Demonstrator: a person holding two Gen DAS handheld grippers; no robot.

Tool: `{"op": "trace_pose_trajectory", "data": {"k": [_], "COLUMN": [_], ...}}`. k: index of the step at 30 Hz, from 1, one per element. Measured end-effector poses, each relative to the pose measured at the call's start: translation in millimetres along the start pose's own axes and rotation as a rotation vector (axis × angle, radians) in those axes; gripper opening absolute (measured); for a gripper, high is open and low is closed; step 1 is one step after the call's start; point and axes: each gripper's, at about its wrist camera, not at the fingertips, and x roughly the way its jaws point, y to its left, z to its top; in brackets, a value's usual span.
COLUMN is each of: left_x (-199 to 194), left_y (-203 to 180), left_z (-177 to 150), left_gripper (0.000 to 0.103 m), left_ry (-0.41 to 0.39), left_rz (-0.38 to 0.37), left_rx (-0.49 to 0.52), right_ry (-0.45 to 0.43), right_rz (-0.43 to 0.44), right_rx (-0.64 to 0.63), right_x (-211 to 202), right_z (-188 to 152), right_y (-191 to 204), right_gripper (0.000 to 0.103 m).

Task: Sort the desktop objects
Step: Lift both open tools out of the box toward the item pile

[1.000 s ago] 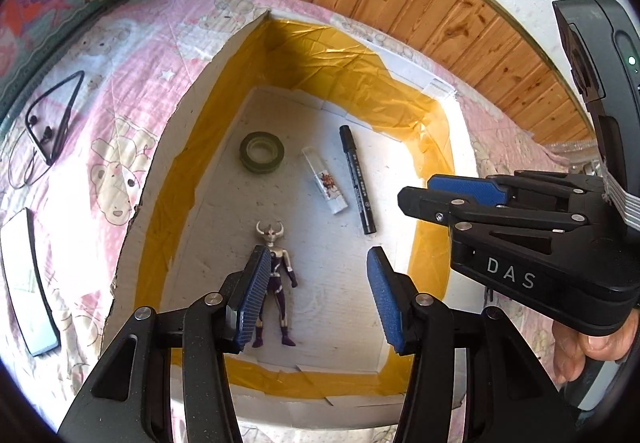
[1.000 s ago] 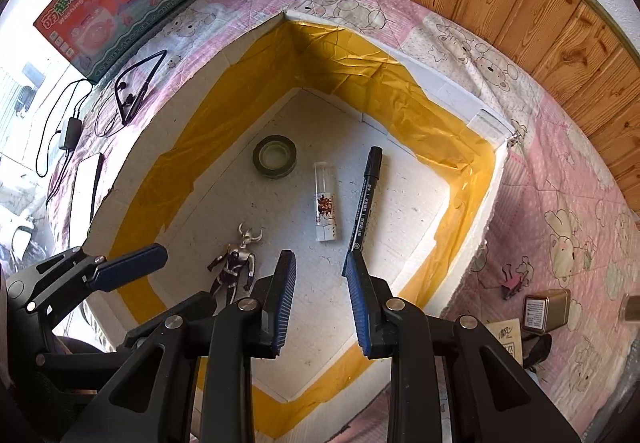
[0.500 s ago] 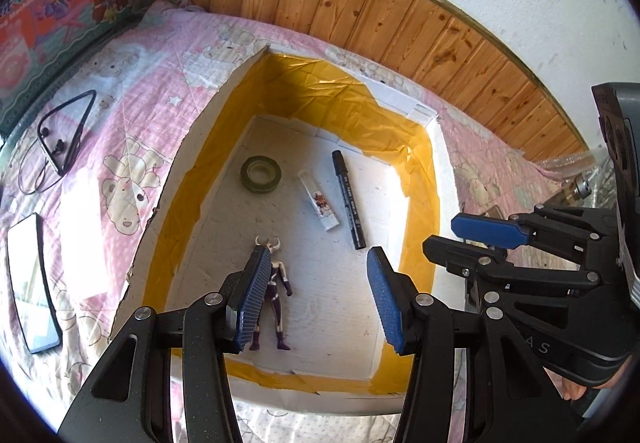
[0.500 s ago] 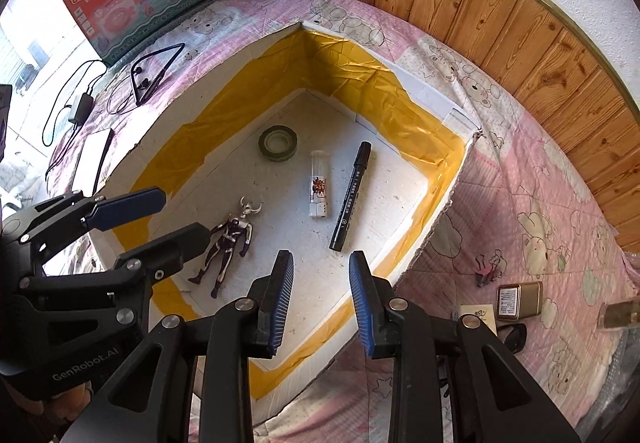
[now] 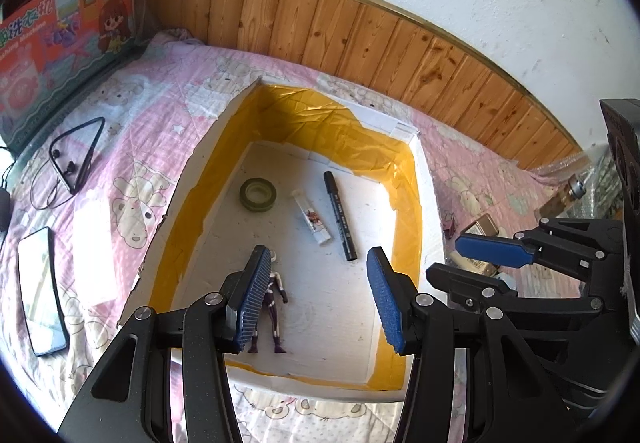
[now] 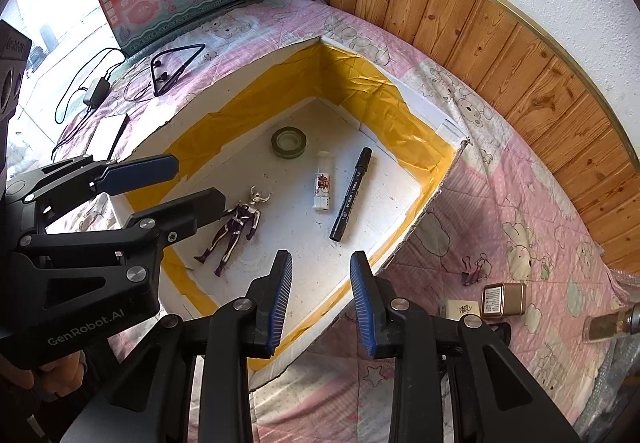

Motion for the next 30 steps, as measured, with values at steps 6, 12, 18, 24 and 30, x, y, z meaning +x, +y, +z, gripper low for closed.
{"op": "trace_pose_trajectory", "data": {"k": [6,12,18,24,30], "left_x": [-7.5,-11.9,-17.5,-26.9,-31.6], "left_y": [-9.4,-10.7,-8.0,-18.9,-30.3], "left_z": [-3.2,-9.9,-21.7,-30.8,-35.3], "left_gripper": [0.053,0.053,0.053,0.053,0.053], "left_ry": [-0.028,-0.035,-0.027,-0.055,-0.090], "left_rz": [-0.002,-0.008,-0.039,-0.057,-0.060], "left_rx": [0.029,0.023,-0.010,0.021,0.061], "right_ry": [-0.022,-0.046,-0.064,-0.135,-0.195], "right_rz": [-0.018,-0.014,-0.012,-0.015,-0.024], "right_rx": [-0.029,-0.027,-0.024,-0.025,-0.011], "right_x": [-5.9,-9.8,-11.9,-25.9,-34.0], "right_z": [-11.2,-18.7,-24.0,-35.2,-51.8], "right_y": [4.9,5.0,4.4,6.7,1.2], "right_gripper": [0.033,0.034,0.035,0.037,0.040]}}
